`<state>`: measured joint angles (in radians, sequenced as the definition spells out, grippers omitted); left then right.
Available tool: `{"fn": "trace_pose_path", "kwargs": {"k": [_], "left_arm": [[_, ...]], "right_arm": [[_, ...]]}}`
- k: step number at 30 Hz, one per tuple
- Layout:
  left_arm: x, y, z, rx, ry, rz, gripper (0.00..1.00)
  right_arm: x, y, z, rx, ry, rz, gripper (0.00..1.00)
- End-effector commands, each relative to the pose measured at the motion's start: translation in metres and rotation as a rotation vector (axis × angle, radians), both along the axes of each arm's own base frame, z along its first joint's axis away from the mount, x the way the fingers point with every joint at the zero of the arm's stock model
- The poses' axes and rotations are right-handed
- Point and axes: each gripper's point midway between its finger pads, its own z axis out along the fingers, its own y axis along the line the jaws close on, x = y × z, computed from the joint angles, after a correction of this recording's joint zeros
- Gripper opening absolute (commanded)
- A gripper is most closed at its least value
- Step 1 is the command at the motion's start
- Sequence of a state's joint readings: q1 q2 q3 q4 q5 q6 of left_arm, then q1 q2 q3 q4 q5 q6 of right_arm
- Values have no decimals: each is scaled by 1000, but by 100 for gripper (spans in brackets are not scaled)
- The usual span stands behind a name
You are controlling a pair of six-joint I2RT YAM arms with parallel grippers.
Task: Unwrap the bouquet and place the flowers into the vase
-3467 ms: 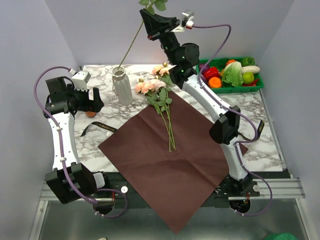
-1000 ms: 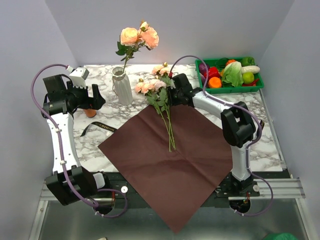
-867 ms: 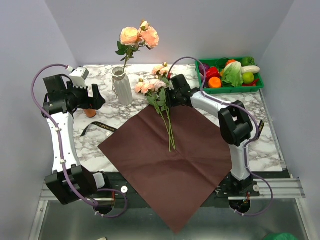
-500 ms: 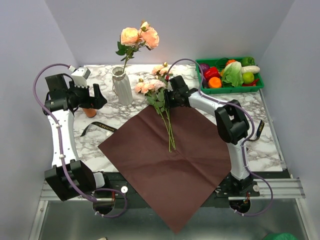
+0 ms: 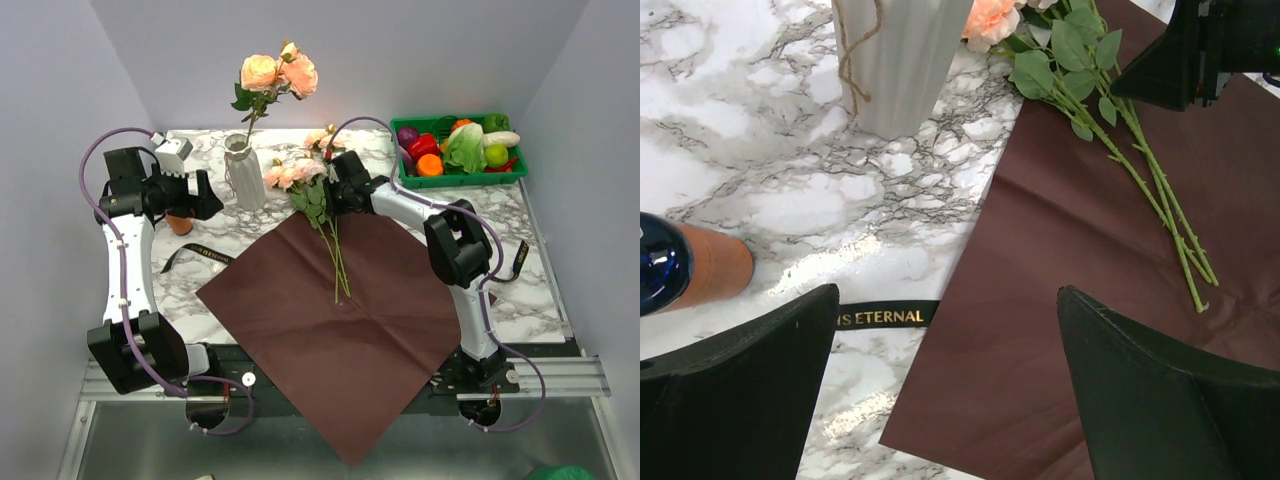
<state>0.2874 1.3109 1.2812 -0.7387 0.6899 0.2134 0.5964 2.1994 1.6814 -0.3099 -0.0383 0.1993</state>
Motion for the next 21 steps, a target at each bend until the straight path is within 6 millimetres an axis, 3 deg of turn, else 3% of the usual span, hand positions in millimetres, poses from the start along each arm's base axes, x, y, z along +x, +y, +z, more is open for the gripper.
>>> {"fn": "trace_pose_path", "kwargs": {"k": [1, 8, 17, 21], "left_arm": [[-7, -6, 1, 2, -18, -37, 99], [-21, -14, -5, 21, -13, -68, 98], [-29, -20, -17, 41, 15, -77, 98], [-29, -20, -20, 47, 27, -77, 98]], "right_arm": [[-11, -4, -4, -31, 18, -2, 36], [-36, 11, 19, 11, -37, 52, 43], [-36, 17, 8, -26, -29, 74, 48], [-42, 17, 5, -71, -30, 86, 56]]}}
